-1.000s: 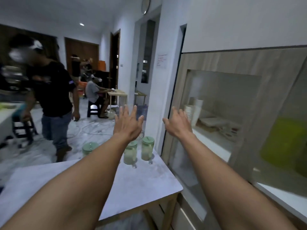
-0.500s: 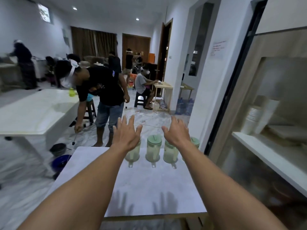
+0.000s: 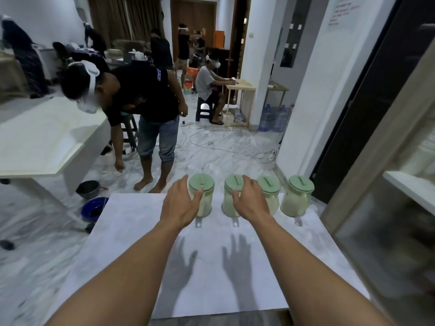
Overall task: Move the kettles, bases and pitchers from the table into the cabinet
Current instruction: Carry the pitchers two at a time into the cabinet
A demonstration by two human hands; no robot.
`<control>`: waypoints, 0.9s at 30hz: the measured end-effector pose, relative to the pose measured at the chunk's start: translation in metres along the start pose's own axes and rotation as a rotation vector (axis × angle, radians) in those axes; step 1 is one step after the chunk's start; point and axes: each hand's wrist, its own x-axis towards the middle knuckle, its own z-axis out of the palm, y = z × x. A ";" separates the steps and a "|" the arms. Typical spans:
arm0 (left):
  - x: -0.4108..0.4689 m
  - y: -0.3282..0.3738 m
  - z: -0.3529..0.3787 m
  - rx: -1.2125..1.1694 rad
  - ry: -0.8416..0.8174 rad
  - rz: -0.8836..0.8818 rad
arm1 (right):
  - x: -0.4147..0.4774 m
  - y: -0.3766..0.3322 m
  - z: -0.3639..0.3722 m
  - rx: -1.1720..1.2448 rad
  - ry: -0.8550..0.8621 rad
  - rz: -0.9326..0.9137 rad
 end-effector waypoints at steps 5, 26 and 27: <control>0.021 -0.025 0.040 -0.108 -0.061 -0.120 | 0.020 0.027 0.042 0.063 -0.035 0.108; 0.096 -0.057 0.165 -0.376 -0.014 -0.486 | 0.099 0.098 0.163 0.657 0.088 0.533; 0.096 -0.056 0.166 -0.374 0.013 -0.487 | 0.100 0.098 0.165 0.664 0.097 0.529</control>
